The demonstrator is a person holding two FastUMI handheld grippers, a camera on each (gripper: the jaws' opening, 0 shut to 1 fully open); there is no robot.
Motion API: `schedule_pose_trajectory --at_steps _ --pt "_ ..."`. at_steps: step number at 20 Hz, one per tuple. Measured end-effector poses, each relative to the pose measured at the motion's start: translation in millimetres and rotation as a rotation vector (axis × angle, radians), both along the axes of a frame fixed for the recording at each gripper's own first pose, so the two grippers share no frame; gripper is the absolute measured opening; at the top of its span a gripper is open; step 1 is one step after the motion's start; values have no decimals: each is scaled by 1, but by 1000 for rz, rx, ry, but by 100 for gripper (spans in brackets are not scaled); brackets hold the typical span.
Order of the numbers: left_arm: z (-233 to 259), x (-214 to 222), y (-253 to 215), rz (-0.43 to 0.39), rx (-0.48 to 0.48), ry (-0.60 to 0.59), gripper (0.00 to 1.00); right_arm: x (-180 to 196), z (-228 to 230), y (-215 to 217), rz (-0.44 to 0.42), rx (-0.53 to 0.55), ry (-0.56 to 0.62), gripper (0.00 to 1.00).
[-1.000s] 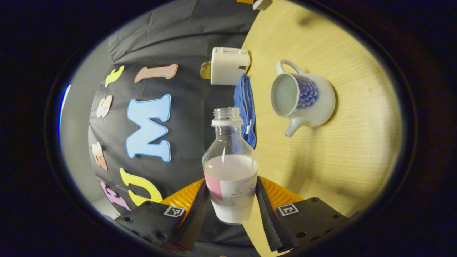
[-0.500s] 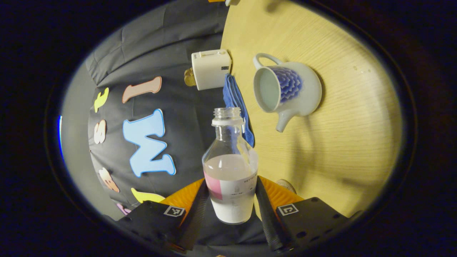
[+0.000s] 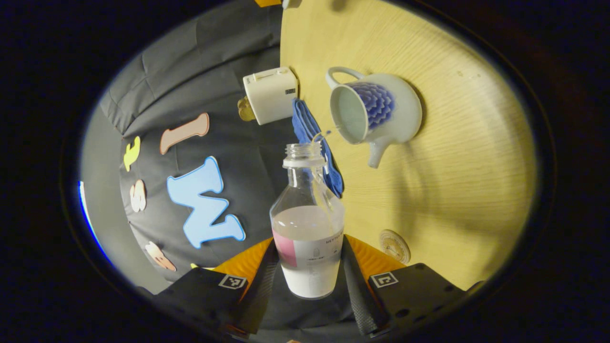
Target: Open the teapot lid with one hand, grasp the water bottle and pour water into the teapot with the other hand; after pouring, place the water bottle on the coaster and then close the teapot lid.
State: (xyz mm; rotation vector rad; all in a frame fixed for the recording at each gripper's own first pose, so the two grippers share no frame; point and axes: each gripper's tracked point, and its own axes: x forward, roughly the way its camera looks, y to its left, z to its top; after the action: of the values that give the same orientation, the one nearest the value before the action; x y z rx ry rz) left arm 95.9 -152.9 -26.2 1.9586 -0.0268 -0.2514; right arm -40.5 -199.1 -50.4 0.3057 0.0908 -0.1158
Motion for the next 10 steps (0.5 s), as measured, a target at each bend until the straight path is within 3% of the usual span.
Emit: schedule_pose_trajectory --at_steps 10 --pt "16 0 0 0 65 -35 84 -1 -8 3 20 11 12 5"
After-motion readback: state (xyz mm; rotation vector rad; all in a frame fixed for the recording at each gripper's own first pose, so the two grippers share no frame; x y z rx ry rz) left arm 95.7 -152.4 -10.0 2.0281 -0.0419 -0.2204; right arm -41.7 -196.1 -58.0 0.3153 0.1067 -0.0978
